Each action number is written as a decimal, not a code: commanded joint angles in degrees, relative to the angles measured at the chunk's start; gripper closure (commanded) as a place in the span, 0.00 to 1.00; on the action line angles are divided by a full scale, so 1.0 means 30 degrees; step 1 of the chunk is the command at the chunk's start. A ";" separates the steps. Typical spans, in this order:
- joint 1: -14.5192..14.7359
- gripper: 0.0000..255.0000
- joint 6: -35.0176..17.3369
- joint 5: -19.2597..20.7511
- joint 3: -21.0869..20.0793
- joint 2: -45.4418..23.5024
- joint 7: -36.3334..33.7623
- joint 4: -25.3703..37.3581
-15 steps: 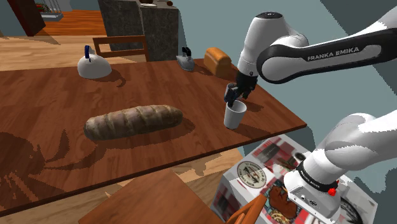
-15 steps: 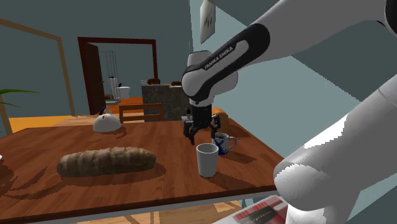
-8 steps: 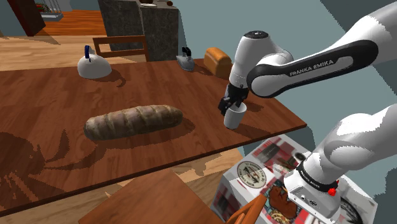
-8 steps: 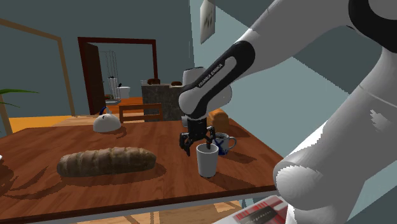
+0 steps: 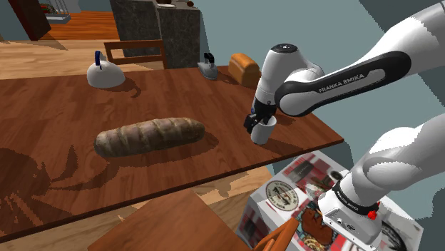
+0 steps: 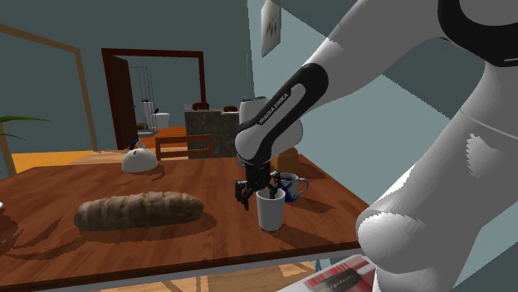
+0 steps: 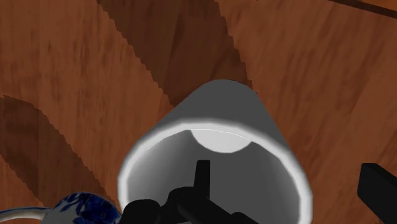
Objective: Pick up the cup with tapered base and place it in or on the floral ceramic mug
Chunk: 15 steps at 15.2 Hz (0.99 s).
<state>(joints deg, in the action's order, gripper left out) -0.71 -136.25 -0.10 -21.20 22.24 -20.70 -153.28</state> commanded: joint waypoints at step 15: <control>0.0077 1.00 0.0608 -0.0119 0.0118 0.0371 0.0160 0.0253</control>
<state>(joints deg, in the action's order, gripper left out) -0.56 -135.16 -0.31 -21.04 22.85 -20.48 -152.78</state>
